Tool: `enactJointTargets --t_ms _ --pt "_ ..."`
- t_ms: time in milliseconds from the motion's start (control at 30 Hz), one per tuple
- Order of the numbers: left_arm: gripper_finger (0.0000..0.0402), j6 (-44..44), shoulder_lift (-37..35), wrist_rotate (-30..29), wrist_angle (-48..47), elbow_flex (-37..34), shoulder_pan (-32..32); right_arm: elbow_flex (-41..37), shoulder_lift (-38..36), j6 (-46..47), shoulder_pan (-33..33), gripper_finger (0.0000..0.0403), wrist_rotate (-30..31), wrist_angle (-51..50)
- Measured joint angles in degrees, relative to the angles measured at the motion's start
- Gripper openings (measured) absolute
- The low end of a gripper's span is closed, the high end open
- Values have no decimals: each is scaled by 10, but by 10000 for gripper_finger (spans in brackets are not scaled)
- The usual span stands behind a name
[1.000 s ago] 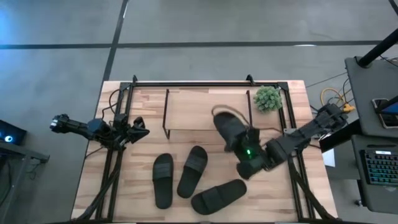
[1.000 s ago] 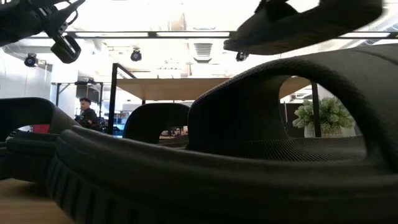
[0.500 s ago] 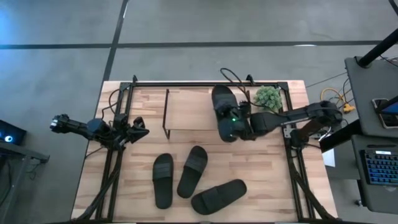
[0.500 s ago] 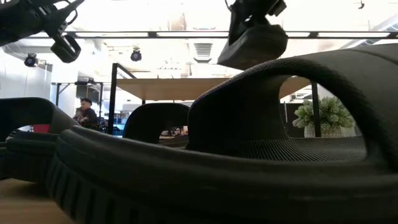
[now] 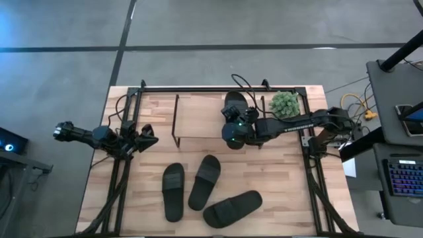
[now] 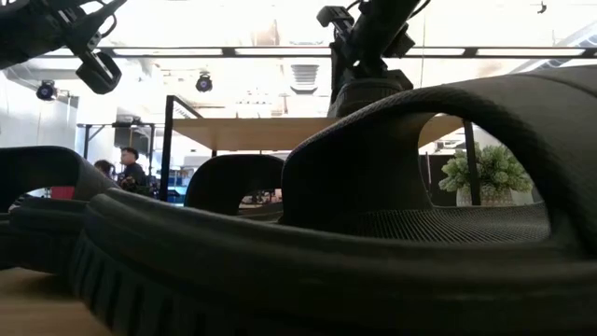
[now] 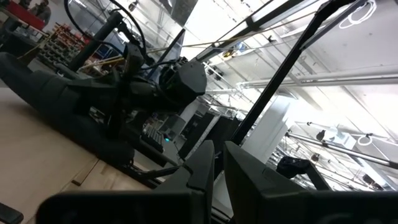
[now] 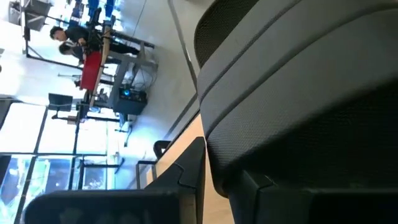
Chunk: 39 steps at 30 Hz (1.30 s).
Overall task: Pick and place slides into the shelf
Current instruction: Put the black slide on the shelf
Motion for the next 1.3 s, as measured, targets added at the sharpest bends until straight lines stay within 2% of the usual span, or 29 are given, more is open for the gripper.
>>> enactJointTargets --t_ms 500,600,767,967,1100,1200,1300 --pt "22 0 0 -4 0 -1 0 5 -2 -41 -15 48 -27 1" --pt "22 0 0 -4 0 -1 0 5 -2 -47 -15 60 -35 1" --pt "22 0 0 -3 0 -1 0 5 -13 -50 -17 87 -85 -2" --pt "22 0 0 -3 0 -1 0 3 -28 -119 -15 106 -106 -9" --pt "22 1 0 -3 0 -1 0 3 -37 -184 -16 112 -144 -9" --pt "22 1 0 -3 0 -2 0 4 -38 -200 -16 115 -148 -9" --pt "22 1 0 -3 0 -2 0 8 -45 -244 -16 117 -191 -8"
